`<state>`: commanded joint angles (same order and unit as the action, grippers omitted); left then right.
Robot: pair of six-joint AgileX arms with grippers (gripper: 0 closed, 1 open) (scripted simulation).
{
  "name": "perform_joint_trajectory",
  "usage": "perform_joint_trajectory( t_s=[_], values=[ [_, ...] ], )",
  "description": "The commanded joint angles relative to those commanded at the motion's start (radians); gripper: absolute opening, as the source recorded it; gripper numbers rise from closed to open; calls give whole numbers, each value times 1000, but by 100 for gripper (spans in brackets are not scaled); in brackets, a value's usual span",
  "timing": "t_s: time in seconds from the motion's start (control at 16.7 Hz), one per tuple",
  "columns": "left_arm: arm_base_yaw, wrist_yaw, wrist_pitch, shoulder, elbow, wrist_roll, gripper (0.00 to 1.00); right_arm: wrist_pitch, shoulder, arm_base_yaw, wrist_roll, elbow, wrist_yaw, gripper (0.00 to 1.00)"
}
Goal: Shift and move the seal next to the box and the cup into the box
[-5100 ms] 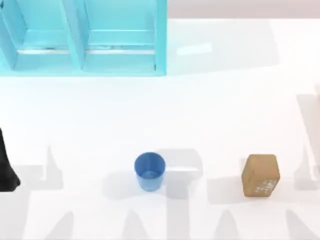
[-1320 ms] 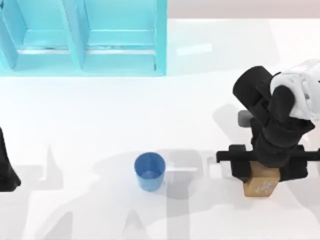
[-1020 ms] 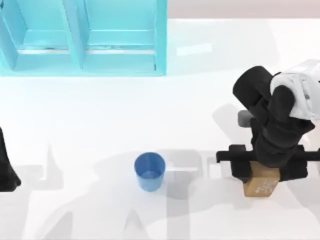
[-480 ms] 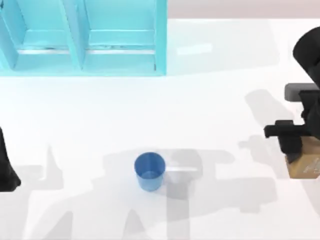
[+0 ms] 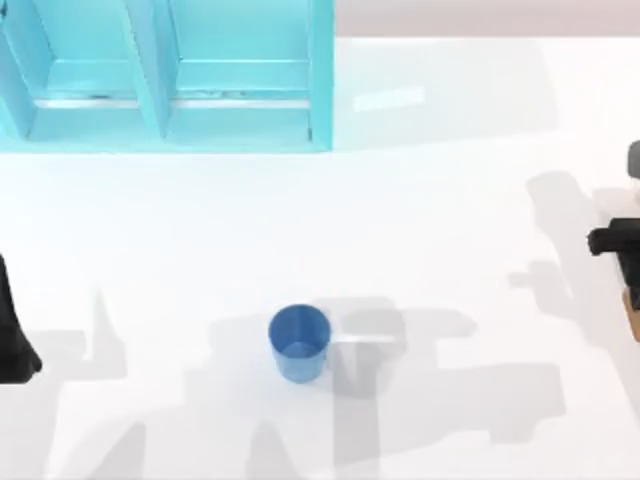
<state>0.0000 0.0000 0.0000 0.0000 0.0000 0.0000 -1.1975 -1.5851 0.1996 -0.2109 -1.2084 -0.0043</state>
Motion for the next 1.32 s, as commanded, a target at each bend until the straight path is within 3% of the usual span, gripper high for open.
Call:
perform_joint_trajectory(
  t_s=[0.54, 0.9, 1.32],
  values=[
    [0, 0, 0, 0, 0, 0, 100, -118, 262, 105, -100, 135, 4, 0],
    [0, 0, 0, 0, 0, 0, 100, -120, 269, 107, -107, 143, 3, 0],
    [0, 0, 0, 0, 0, 0, 100, 89, 245, 116, -112, 324, 3, 0]
  ],
)
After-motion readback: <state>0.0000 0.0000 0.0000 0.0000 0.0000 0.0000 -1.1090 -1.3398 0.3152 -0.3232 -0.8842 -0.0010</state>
